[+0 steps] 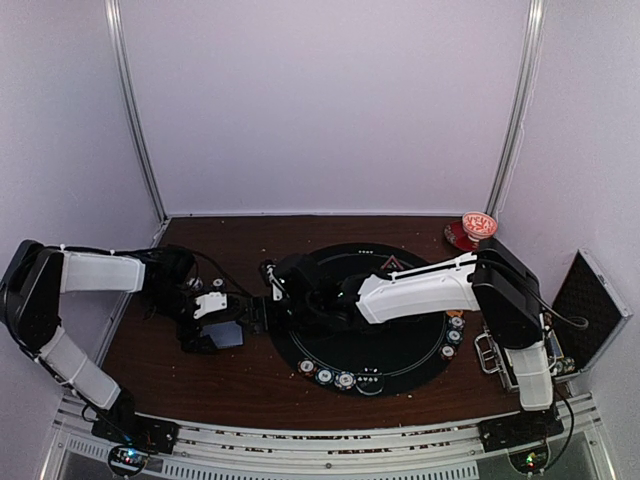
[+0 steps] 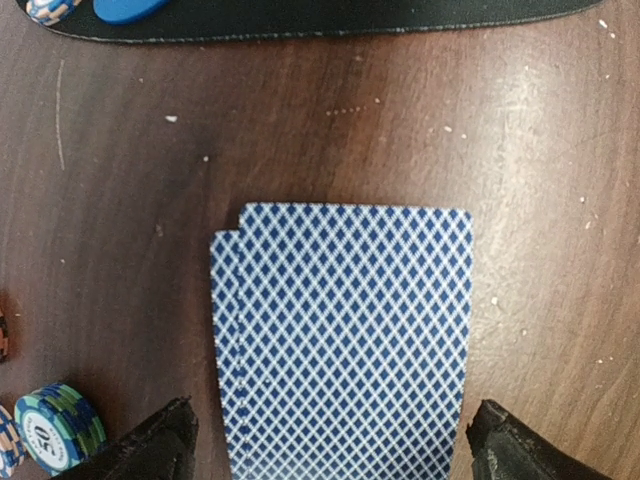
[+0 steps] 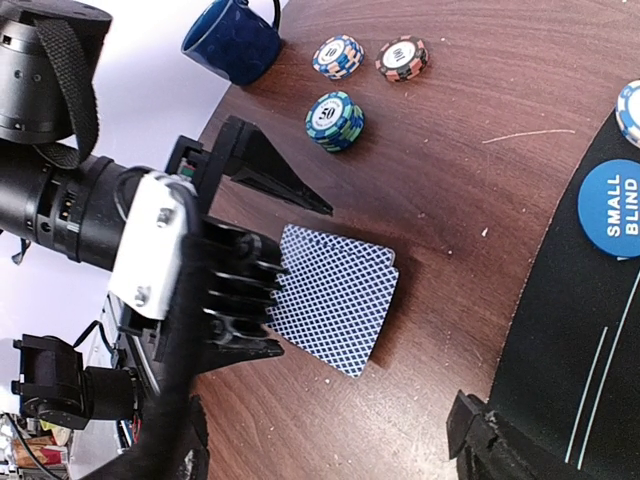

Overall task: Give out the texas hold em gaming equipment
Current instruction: Adjust the poker card at the center of the board.

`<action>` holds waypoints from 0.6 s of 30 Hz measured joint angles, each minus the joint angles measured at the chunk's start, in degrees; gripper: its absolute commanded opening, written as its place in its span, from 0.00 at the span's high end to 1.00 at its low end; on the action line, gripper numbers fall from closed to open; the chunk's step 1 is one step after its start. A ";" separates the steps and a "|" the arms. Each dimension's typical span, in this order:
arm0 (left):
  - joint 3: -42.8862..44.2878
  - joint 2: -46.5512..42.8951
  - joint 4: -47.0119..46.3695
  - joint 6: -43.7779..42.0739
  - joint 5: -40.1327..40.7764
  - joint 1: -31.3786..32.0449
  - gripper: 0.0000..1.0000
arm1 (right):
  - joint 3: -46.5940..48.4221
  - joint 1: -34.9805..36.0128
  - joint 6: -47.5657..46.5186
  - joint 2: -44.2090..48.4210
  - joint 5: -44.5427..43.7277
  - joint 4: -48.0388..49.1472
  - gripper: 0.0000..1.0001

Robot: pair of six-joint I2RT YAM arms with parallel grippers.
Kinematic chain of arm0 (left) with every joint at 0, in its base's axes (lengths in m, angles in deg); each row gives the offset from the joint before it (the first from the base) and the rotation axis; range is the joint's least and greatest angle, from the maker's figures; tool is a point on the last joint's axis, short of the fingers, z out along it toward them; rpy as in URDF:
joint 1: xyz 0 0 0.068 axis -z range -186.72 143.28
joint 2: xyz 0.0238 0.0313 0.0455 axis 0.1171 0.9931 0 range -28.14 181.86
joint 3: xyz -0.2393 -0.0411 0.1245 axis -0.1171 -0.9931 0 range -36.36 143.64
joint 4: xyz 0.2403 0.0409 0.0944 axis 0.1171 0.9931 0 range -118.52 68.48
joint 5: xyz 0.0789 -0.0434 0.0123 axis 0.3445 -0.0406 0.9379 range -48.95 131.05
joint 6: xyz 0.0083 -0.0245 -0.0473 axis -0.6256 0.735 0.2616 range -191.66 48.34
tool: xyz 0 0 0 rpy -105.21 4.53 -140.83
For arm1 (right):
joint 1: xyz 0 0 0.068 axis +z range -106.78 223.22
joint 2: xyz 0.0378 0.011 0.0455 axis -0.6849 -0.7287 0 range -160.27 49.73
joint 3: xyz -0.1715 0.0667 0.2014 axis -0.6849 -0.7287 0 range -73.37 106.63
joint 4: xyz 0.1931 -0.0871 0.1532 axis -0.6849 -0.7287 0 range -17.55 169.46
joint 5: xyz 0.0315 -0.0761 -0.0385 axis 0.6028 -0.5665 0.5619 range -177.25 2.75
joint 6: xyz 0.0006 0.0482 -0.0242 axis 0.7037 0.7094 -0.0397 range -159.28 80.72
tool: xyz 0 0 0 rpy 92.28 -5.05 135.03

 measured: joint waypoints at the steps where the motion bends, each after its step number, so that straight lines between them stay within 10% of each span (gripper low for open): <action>1: 0.00 0.35 0.00 0.13 0.31 0.17 0.02 | 0.00 0.07 0.11 -0.04 0.07 0.07 0.18; 18: -1.88 -9.86 -4.79 3.30 -0.90 -3.63 0.02 | 2.19 1.33 0.17 -2.43 -3.43 -2.80 0.22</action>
